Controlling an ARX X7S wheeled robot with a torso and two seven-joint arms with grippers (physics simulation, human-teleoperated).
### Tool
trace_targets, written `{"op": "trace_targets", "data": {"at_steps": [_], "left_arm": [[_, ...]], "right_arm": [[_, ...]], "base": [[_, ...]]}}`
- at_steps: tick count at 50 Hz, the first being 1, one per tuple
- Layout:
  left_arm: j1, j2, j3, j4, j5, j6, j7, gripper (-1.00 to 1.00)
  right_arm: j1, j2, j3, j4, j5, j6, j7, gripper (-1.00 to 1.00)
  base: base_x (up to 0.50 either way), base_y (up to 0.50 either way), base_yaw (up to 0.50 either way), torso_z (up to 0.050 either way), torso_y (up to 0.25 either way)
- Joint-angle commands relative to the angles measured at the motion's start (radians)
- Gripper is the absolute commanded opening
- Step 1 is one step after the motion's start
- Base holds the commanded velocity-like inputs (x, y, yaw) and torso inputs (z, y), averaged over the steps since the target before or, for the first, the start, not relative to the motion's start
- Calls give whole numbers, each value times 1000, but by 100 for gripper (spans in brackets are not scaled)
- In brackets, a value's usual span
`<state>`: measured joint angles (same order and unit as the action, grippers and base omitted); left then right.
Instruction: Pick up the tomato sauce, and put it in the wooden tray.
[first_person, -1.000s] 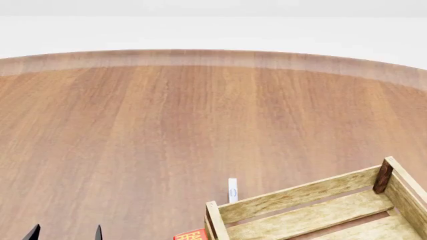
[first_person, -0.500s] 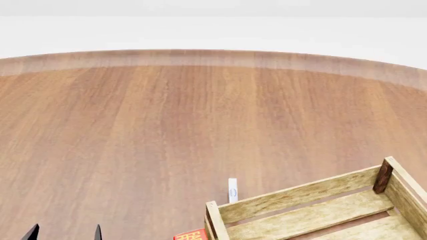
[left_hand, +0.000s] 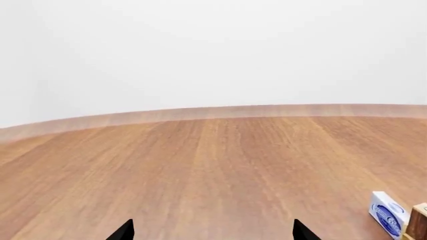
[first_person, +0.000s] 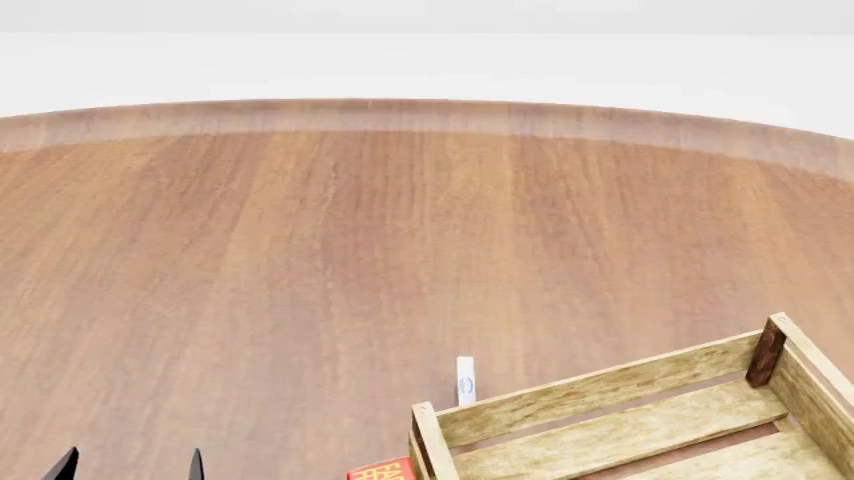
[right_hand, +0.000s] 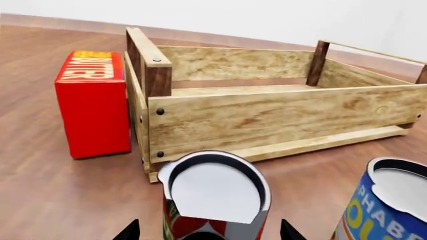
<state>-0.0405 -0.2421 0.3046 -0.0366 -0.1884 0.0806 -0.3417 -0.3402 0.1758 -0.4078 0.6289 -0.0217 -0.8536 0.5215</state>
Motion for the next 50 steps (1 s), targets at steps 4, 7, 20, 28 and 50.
{"op": "trace_targets", "data": {"at_steps": [4,7,20,28,50], "left_arm": [[-5,-4,8,-8,3,4,-6,100],[-3,-5,9,-5,1,4,-7,100],[-1,-9,14,0,-1,3,-14,100],[0,-12,17,9,-2,-4,-19,100],[-6,-16,25,-6,-6,7,-23,100]], "right_arm": [[35,-2,-12,12,12,50,-11,100],[35,-1,-12,15,21,46,-14,100],[46,0,-14,33,41,40,-16,100],[49,2,-20,36,45,44,-20,100],[55,6,-32,46,69,42,-31,-100]], "base": [[0,0,0,0,0],[0,0,0,0,0],[0,0,0,0,0],[0,0,0,0,0],[0,0,0,0,0]]}}
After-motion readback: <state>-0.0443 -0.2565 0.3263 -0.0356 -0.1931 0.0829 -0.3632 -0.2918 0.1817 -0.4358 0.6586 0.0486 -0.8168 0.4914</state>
